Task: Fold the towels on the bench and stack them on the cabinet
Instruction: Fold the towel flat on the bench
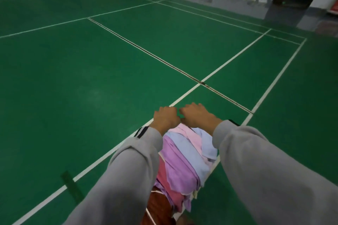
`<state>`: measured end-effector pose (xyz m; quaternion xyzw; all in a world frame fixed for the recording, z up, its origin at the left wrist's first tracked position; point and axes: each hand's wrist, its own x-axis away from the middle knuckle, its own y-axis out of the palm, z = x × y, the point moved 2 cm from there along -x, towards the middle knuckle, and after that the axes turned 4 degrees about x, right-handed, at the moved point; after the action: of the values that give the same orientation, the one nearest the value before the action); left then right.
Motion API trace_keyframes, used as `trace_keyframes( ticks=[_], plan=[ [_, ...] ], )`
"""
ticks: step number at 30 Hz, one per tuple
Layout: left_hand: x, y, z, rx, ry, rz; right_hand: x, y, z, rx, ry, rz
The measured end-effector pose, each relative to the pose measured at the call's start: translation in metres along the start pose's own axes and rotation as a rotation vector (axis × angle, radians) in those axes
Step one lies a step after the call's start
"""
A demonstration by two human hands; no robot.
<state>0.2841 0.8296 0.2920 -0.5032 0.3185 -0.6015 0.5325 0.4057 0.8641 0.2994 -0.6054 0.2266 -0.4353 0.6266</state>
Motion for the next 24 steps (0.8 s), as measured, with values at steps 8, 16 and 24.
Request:
trace_keyframes(
  ticks=[8, 16, 24],
  plan=[
    [-0.016, 0.126, -0.041, 0.027, -0.086, 0.084, -0.021, 0.130, -0.037, 0.157, -0.136, 0.051],
    [0.036, 0.212, -0.023, 0.035, -0.145, 0.282, 0.050, 0.212, -0.015, 0.168, -0.138, 0.201],
    [0.096, 0.248, 0.058, 0.105, -0.117, 0.304, 0.132, 0.255, 0.017, -0.003, -0.116, 0.210]
  ],
)
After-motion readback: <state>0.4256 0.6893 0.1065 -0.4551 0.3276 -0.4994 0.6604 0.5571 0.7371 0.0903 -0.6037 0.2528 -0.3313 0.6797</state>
